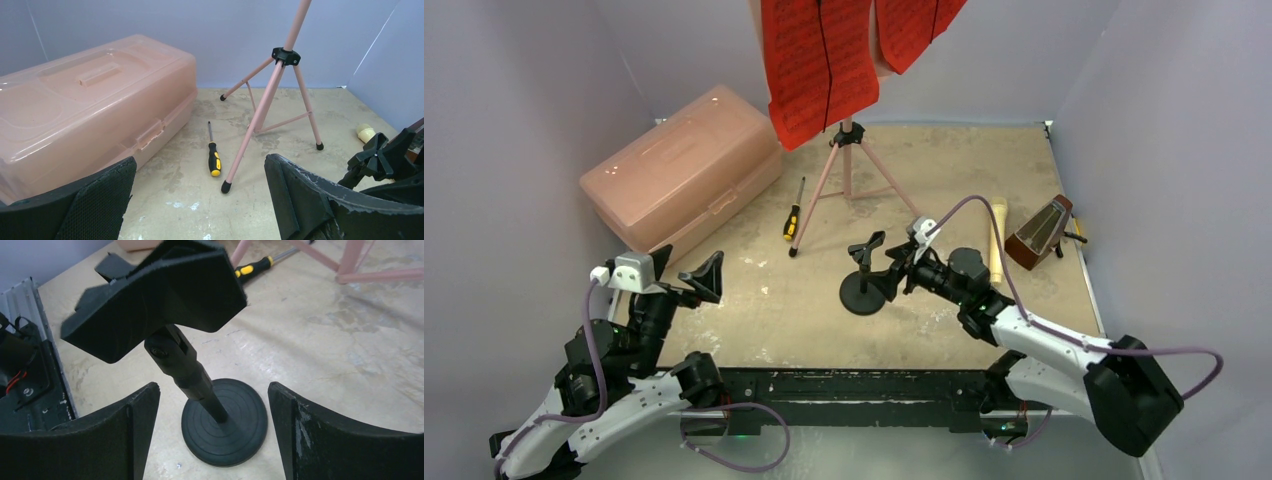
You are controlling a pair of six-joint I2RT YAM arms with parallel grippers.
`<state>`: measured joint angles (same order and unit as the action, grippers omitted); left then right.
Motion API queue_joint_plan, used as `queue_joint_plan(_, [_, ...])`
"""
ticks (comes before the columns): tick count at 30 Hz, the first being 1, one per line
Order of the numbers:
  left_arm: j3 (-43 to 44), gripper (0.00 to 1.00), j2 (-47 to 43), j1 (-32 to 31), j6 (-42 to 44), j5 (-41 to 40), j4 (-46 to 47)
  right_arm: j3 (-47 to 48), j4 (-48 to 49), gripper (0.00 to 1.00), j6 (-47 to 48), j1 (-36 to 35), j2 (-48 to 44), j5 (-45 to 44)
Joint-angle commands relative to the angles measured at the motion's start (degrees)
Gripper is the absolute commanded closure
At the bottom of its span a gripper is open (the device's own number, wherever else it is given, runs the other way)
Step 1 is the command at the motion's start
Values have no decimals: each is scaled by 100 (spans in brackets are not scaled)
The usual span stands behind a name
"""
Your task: Pack up the instrument practice props
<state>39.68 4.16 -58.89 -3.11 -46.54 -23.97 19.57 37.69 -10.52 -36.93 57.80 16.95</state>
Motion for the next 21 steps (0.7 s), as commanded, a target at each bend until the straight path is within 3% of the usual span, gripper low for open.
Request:
queue_joint_plan(1, [-22, 1, 81, 18, 171, -70, 197, 307, 709, 19, 17, -221, 452, 216])
queue_joint_plan(14, [-56, 1, 98, 18, 211, -83, 226, 709, 1350, 45, 112, -446, 1165, 76])
queue_joint_plan(21, [-69, 1, 33, 13, 232, -66, 252, 761, 1197, 68, 200, -447, 1122, -170])
